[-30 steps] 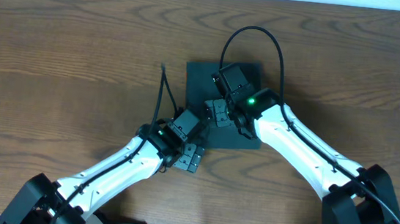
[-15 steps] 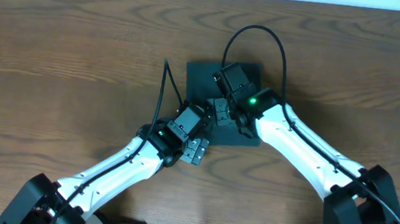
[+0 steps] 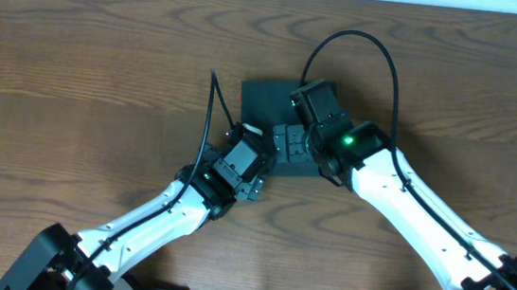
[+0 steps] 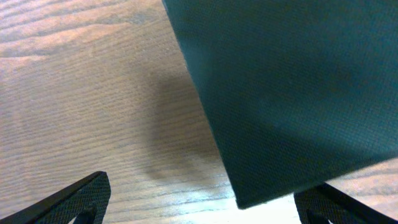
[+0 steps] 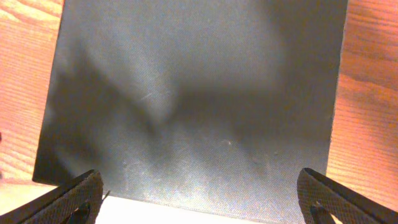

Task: Pack container
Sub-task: 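Press the lid down with both grippers to seat it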

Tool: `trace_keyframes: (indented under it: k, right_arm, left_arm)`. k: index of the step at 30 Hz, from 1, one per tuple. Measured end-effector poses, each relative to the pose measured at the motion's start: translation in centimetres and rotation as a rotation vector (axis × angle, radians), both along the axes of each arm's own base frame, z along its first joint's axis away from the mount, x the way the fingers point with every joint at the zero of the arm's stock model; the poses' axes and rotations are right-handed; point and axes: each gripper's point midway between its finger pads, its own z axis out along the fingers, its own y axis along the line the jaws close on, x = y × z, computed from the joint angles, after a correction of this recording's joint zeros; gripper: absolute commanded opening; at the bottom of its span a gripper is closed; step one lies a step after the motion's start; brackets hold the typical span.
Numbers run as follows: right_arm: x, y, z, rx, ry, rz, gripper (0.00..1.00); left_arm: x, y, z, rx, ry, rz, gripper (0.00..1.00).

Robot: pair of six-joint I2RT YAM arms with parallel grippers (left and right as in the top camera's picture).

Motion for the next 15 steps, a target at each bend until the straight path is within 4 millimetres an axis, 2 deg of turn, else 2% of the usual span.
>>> trace_keyframes:
  k: [7,12,13,15]
  right_arm:
    - [0.2,-0.2,0.0,-0.011,-0.009,-0.008,0.99]
    - [0.2,-0.3,0.0,-0.017,-0.012,-0.011,0.99]
    - [0.2,-0.4,0.0,-0.021,-0.014,-0.013,0.99]
    - [0.3,-0.6,0.3,-0.028,-0.024,-0.019,0.99]
  left_arm:
    - [-0.2,0.4,-0.3,0.012,0.006,0.003,0.95]
    - [-2.2,1.4,-1.6,0.057,0.083,-0.008,0.95]
    - [-2.6,1.5,-1.4,0.060,0.093,-0.013,0.96]
    - [-2.9,1.4,0.2,0.028,0.069,-0.019,0.95]
